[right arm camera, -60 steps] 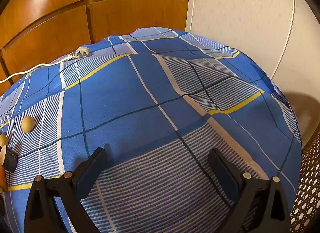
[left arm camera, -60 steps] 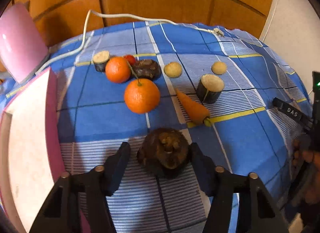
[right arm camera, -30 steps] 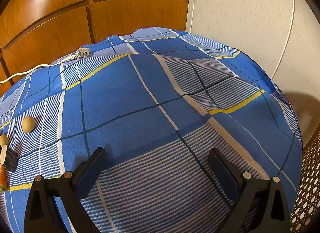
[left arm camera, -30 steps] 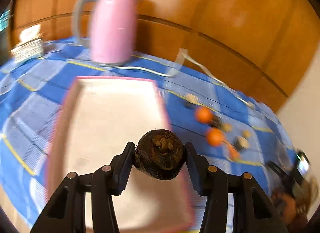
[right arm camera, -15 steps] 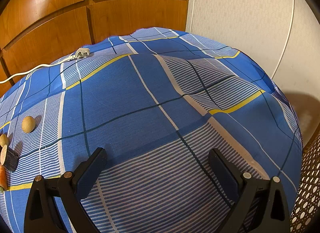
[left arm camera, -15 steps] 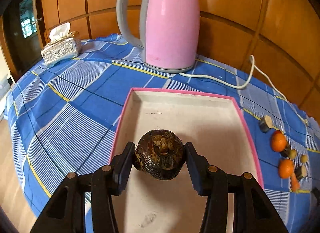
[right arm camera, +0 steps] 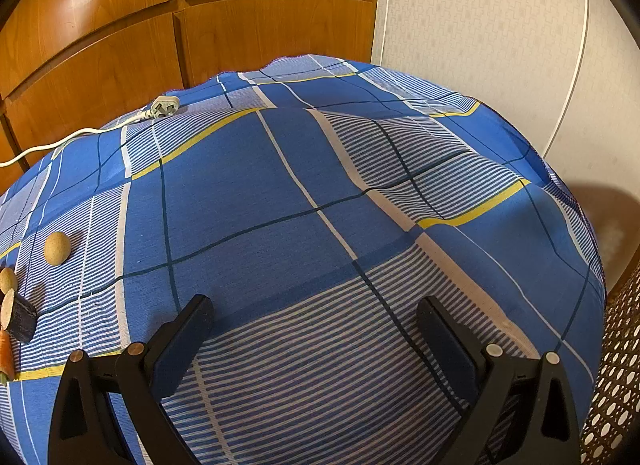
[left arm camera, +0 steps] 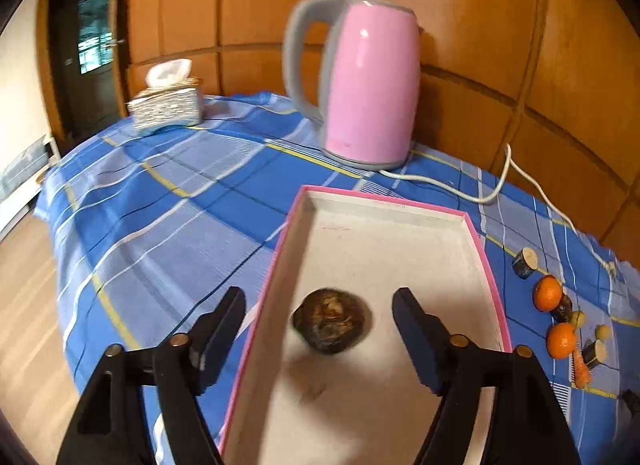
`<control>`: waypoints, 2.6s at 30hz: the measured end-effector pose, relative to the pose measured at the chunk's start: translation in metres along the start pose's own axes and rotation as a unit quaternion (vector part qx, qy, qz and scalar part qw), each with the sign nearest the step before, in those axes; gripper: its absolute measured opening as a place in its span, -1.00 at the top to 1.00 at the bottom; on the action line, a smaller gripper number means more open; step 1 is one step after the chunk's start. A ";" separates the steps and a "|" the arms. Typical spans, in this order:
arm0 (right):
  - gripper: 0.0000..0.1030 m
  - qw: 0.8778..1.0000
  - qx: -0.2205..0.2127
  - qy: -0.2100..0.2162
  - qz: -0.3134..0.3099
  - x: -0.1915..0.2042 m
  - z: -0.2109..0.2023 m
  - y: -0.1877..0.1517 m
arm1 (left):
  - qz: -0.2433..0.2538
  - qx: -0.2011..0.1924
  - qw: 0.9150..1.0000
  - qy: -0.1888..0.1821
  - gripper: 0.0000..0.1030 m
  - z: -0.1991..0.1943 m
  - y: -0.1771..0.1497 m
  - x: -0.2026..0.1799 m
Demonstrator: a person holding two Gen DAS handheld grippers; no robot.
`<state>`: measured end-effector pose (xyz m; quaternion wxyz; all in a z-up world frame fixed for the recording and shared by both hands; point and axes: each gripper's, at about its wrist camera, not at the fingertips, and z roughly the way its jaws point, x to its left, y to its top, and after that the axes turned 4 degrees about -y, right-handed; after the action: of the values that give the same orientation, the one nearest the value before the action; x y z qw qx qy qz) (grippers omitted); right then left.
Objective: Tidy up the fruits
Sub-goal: 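Carry the dark brown fruit into the tray and open the left gripper, then grasp the small yellow potato with the right gripper, then carry the yellow potato into the tray and open the right gripper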
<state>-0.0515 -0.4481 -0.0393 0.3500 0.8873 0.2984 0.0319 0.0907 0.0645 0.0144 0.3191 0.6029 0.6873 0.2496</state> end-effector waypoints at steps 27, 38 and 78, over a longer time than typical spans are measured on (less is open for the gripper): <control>-0.97 1.000 0.017 0.001 -0.002 0.001 0.001 0.003 | -0.050 0.025 0.998 0.006 -0.81 -0.039 -0.092 0.024; -0.35 0.994 0.033 0.090 -0.051 0.047 -0.021 0.015 | -0.058 0.036 0.998 0.014 -0.84 -0.035 -0.095 0.028; 0.42 0.835 0.035 0.429 -0.342 0.253 -0.147 -0.044 | -0.075 0.025 0.997 0.023 -0.91 -0.044 -0.095 0.030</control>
<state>0.0943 -0.1948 0.0049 0.1439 0.6377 0.7042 0.2771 -0.0077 0.0823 -0.0295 0.3062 0.5517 0.7434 0.2218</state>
